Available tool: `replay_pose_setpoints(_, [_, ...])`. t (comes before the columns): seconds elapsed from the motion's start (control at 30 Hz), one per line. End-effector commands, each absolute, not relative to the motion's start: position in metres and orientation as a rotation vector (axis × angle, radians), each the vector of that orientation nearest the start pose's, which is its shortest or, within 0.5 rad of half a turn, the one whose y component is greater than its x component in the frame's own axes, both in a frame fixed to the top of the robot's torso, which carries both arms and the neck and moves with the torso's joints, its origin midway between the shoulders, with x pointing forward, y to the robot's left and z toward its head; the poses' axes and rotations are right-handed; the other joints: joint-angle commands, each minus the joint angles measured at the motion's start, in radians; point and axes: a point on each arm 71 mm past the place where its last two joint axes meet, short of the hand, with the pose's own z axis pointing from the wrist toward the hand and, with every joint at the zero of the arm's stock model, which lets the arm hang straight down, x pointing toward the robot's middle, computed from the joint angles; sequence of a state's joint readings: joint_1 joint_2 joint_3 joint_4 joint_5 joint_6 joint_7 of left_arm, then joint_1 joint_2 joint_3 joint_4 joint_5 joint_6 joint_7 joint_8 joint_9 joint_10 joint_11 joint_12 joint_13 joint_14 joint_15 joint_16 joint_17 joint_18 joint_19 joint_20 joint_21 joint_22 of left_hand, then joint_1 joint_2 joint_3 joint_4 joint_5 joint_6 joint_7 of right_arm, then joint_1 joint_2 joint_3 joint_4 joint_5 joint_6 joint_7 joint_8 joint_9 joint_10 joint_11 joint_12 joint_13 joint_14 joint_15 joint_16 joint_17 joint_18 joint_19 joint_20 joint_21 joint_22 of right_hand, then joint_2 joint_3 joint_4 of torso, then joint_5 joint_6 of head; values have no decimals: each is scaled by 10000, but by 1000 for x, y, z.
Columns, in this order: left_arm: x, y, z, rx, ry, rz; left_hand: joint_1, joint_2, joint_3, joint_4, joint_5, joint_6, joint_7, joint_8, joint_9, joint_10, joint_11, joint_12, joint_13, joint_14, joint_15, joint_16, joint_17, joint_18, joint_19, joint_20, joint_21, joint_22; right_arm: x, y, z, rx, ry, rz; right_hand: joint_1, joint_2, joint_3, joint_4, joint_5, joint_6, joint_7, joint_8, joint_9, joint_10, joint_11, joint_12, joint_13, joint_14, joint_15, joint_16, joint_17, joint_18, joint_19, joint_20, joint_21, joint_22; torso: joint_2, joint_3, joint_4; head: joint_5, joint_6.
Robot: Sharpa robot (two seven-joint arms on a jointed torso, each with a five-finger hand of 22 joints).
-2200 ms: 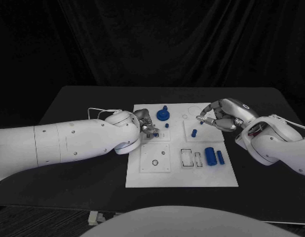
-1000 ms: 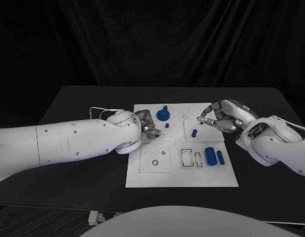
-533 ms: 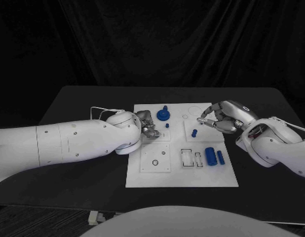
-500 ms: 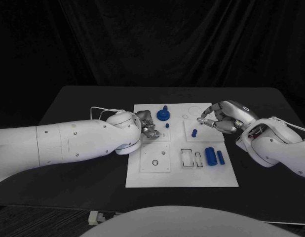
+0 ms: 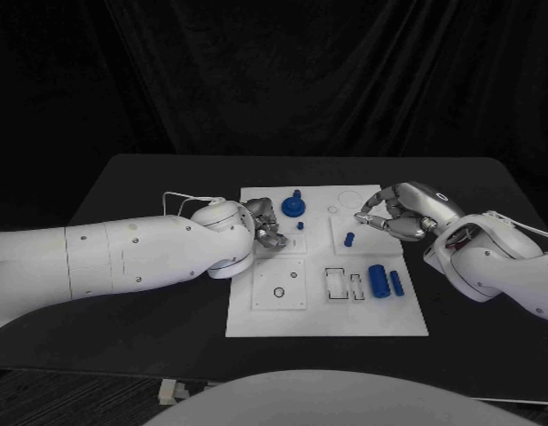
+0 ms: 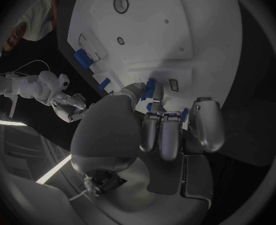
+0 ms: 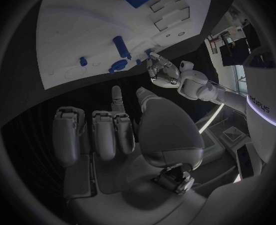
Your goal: Assemble the parts on the task board
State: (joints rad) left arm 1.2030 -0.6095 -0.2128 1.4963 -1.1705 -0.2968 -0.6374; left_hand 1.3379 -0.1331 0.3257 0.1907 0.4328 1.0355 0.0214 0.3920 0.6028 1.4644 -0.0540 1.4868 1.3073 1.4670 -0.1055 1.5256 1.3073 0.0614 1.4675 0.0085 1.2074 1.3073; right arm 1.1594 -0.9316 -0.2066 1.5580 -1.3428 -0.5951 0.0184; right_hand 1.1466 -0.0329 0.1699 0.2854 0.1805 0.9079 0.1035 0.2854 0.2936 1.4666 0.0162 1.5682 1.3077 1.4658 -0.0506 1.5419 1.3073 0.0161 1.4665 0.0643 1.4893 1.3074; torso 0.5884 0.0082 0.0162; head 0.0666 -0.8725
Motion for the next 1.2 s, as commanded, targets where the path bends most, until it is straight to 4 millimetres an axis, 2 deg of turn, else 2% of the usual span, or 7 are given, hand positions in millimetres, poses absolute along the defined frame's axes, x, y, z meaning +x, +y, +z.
replay_pose_setpoints(0.03, [458,124,-264,-2224,21061,-3799,-124,-180,1110,-862,-129,-54,-55,214,1814,724,-81,42,1971,911,-81,-50,2153,27,289,-91,-8,1782,443,-238,-241,-308,16085,6912,70,-3,15,-16,40,-42,-27,34,14,1042,67,26,2631,875,74,-46,1915,86,564,29,-60,2308,-1,0,-1,18,-1])
replay_pose_setpoints(0.6, [455,123,-266,-2422,21456,-3824,-289,-85,1426,-781,28,-34,-102,507,2138,759,-121,107,2030,926,-113,1,2205,18,306,-122,40,1797,441,-240,-242,-276,16146,6899,140,0,25,0,262,-48,-28,72,12,1042,65,26,2631,869,74,-60,1888,88,561,26,-71,2305,2,-1,-4,32,-1])
replay_pose_setpoints(0.7, [454,124,-266,-2551,21479,-3864,-368,-104,1552,-766,236,-86,-107,572,2243,756,-127,98,2026,925,-118,-4,2201,15,310,-130,55,1802,440,-240,-241,-276,16080,6920,140,0,25,0,262,-48,-28,72,12,1042,65,26,2631,869,74,-60,1888,88,561,26,-71,2305,0,-1,-5,29,-1])
replay_pose_setpoints(0.73, [454,125,-266,-2598,21491,-3875,-436,-163,1657,-761,589,-127,-101,616,2321,745,-129,75,2010,924,-119,-8,2199,18,304,-135,35,1799,439,-240,-241,-279,16065,6925,146,0,26,-2,271,-48,-28,74,12,1042,65,26,2631,869,73,-59,1889,91,556,26,-80,2301,-1,0,-5,27,-1])
replay_pose_setpoints(0.8, [454,126,-266,-2727,21520,-3911,-473,-216,1752,-771,839,-168,-96,649,2386,738,-125,61,2002,926,-121,1,2209,18,301,-136,30,1798,439,-240,-240,-284,16033,6942,146,0,26,-2,271,-48,-28,74,12,1042,65,26,2631,869,73,-59,1889,91,556,26,-80,2301,-1,1,-3,11,-1])
replay_pose_setpoints(0.87, [455,126,-265,-2824,21492,-3966,-557,-325,1918,-795,1406,-221,-83,719,2502,753,-120,98,2036,934,-118,33,2240,16,302,-138,45,1802,438,-240,-239,-287,16011,6958,153,2,29,-3,279,-48,-29,76,12,1042,65,26,2631,868,73,-61,1886,93,551,26,-89,2298,-1,0,-2,6,-1])
replay_pose_setpoints(1.2, [460,129,-250,-3394,21390,-4342,-552,-335,1971,-819,1428,-233,-83,741,2536,786,-123,172,2096,942,-121,63,2268,11,309,-139,76,1809,437,-239,-239,-289,16015,6978,185,3,38,-14,299,-49,-29,83,12,1042,64,26,2631,863,73,-70,1867,97,544,26,-103,2293,-3,1,-6,5,-1])
